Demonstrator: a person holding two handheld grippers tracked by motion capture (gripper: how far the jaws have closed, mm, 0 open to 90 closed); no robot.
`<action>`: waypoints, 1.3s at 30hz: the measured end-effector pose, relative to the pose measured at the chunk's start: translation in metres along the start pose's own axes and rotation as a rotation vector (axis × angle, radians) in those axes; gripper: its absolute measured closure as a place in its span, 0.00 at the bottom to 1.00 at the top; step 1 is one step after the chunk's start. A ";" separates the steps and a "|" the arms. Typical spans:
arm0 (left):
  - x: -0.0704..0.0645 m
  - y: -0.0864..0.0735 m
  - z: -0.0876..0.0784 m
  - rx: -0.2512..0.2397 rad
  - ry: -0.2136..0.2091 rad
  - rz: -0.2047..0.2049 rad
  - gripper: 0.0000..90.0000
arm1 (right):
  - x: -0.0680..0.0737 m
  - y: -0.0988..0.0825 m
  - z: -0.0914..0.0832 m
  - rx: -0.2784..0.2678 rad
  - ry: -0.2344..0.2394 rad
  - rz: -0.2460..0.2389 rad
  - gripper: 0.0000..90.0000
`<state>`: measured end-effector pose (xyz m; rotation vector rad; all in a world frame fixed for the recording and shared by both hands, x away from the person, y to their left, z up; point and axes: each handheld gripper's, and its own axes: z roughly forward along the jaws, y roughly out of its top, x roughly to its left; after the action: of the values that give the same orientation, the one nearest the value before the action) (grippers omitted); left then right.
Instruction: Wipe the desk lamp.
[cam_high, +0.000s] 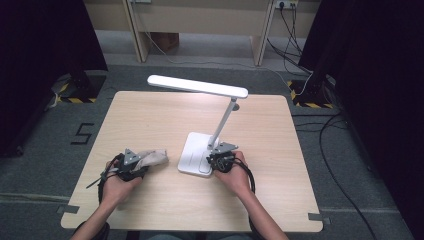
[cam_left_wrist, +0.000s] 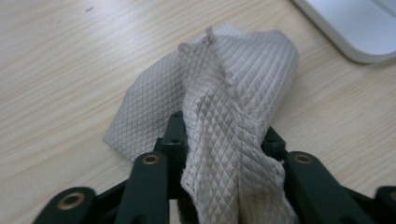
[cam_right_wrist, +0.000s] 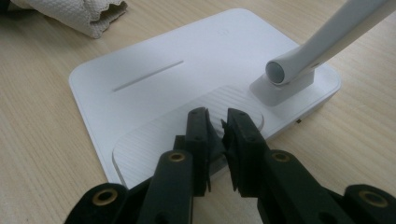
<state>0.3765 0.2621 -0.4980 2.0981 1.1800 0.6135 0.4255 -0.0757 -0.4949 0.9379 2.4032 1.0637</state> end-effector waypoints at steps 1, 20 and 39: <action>-0.001 0.001 -0.001 -0.002 -0.004 -0.002 0.68 | 0.000 0.000 0.000 0.001 -0.002 0.002 0.87; -0.008 0.009 -0.027 -0.110 -0.076 -0.026 0.41 | 0.003 0.002 -0.004 -0.025 -0.027 0.042 0.73; 0.004 0.001 -0.039 -0.147 -0.052 -0.069 0.41 | -0.014 -0.012 -0.041 -0.052 -0.053 0.072 0.67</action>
<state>0.3526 0.2771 -0.4703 1.9315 1.1382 0.5917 0.4077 -0.1124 -0.4766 1.0282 2.3044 1.1069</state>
